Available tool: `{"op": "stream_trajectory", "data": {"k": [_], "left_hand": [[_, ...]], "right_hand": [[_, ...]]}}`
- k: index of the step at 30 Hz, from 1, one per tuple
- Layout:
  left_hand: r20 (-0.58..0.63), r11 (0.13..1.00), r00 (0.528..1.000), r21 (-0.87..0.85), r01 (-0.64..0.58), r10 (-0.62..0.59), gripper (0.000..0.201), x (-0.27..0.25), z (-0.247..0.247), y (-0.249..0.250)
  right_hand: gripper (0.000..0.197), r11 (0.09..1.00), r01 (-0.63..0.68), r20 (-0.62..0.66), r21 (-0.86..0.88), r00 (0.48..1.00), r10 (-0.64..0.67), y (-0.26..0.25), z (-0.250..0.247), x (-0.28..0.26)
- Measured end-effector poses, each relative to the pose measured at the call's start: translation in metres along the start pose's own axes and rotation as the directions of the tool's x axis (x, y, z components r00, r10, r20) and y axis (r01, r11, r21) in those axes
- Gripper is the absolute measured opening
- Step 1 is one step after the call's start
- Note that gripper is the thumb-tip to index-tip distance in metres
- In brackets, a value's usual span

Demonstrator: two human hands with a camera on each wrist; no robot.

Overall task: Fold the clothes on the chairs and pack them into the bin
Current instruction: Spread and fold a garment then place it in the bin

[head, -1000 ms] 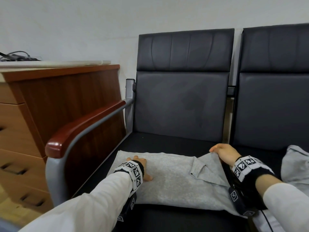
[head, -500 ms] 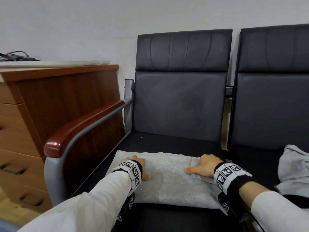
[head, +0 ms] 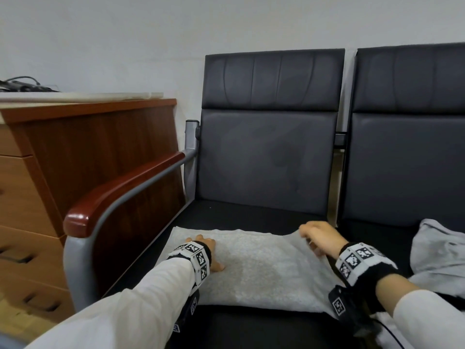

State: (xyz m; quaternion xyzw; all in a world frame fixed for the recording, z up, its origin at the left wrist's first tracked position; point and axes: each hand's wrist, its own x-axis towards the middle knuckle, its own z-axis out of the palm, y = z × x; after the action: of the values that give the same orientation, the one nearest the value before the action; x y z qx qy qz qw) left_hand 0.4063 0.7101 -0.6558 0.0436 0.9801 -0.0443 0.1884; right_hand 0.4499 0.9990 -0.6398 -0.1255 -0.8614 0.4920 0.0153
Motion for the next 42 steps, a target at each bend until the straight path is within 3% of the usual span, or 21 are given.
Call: {"op": "stream_trajectory", "data": {"k": [3,7,8,12,17,19,21,23,25,27,29,31,34,36,37,39,42], "left_hand": [[-0.008,1.000,1.000,-0.001,-0.003,0.003,0.089,0.000,0.000,0.000],[-0.011,1.000,1.000,-0.011,0.000,-0.001,0.092,0.000,-0.002,0.000],[-0.012,1.000,1.000,-0.014,-0.002,0.002,0.093,-0.001,-0.002,-0.001],[-0.028,0.999,1.000,-0.034,-0.009,0.008,0.093,-0.009,-0.005,-0.001],[-0.124,0.989,0.992,-0.146,-0.036,0.018,0.071,-0.036,-0.011,0.007],[-0.231,0.965,0.972,-0.237,-0.109,0.053,0.062,-0.049,-0.010,0.013],[-0.257,0.940,0.961,-0.290,-0.180,0.104,0.054,-0.060,-0.005,0.020],[-0.165,0.946,0.975,-0.264,-0.189,0.148,0.060,-0.067,0.005,0.027],[-0.096,0.964,0.980,-0.186,-0.188,0.172,0.074,-0.073,0.015,0.034],[-0.068,0.970,0.977,-0.129,-0.208,0.201,0.077,-0.078,0.019,0.041],[-0.060,0.967,0.972,-0.102,-0.234,0.228,0.072,-0.084,0.019,0.050],[-0.059,0.963,0.964,-0.057,-0.264,0.261,0.072,-0.087,0.021,0.059],[-0.050,0.950,0.951,-0.056,-0.307,0.304,0.067,-0.091,0.023,0.081],[-0.062,0.931,0.940,-0.130,-0.342,0.337,0.058,-0.092,0.023,0.092],[-0.064,0.909,0.935,-0.218,-0.355,0.350,0.057,-0.092,0.024,0.096],[-0.049,0.778,0.929,-0.532,-0.336,0.367,0.057,-0.088,0.029,0.098],[-0.023,0.364,0.936,-0.918,-0.159,0.351,0.029,-0.087,0.022,0.083]], "right_hand": [[0.019,0.968,-0.129,-0.226,0.215,0.958,0.178,0.009,-0.029,0.012],[0.049,0.948,-0.312,-0.289,0.072,0.903,0.319,0.056,-0.050,0.033],[0.048,0.935,-0.352,-0.288,0.053,0.891,0.352,0.059,-0.048,0.028],[0.030,0.888,-0.458,-0.080,-0.028,0.887,0.455,0.043,-0.031,-0.017],[0.048,0.893,-0.376,-0.055,-0.247,0.925,0.375,0.035,-0.014,-0.031],[0.047,0.880,-0.337,-0.041,-0.335,0.938,0.344,0.025,-0.006,-0.039],[0.047,0.883,-0.314,-0.023,-0.349,0.945,0.327,0.019,-0.001,-0.043],[0.038,0.950,-0.270,0.011,-0.158,0.961,0.275,0.014,0.005,-0.052],[0.024,0.942,-0.273,0.088,0.195,0.962,0.260,0.013,0.007,-0.068],[0.022,0.778,-0.338,0.218,0.530,0.941,0.260,0.020,0.005,-0.086],[0.037,0.570,-0.352,0.289,0.742,0.936,0.201,0.029,0.002,-0.098],[0.043,0.488,-0.267,0.209,0.831,0.963,0.171,0.036,-0.001,-0.098],[0.009,0.419,-0.157,0.109,0.894,0.985,0.137,0.022,-0.010,-0.102],[0.023,0.360,-0.159,0.148,0.919,0.987,0.059,0.009,-0.015,-0.101],[0.033,0.361,-0.173,0.171,0.916,0.985,0.039,0.003,-0.016,-0.099],[0.024,0.405,-0.146,0.154,0.903,0.988,0.012,-0.010,-0.015,-0.096],[0.009,0.433,-0.119,0.155,0.894,0.987,-0.049,-0.031,-0.003,-0.092]]}}
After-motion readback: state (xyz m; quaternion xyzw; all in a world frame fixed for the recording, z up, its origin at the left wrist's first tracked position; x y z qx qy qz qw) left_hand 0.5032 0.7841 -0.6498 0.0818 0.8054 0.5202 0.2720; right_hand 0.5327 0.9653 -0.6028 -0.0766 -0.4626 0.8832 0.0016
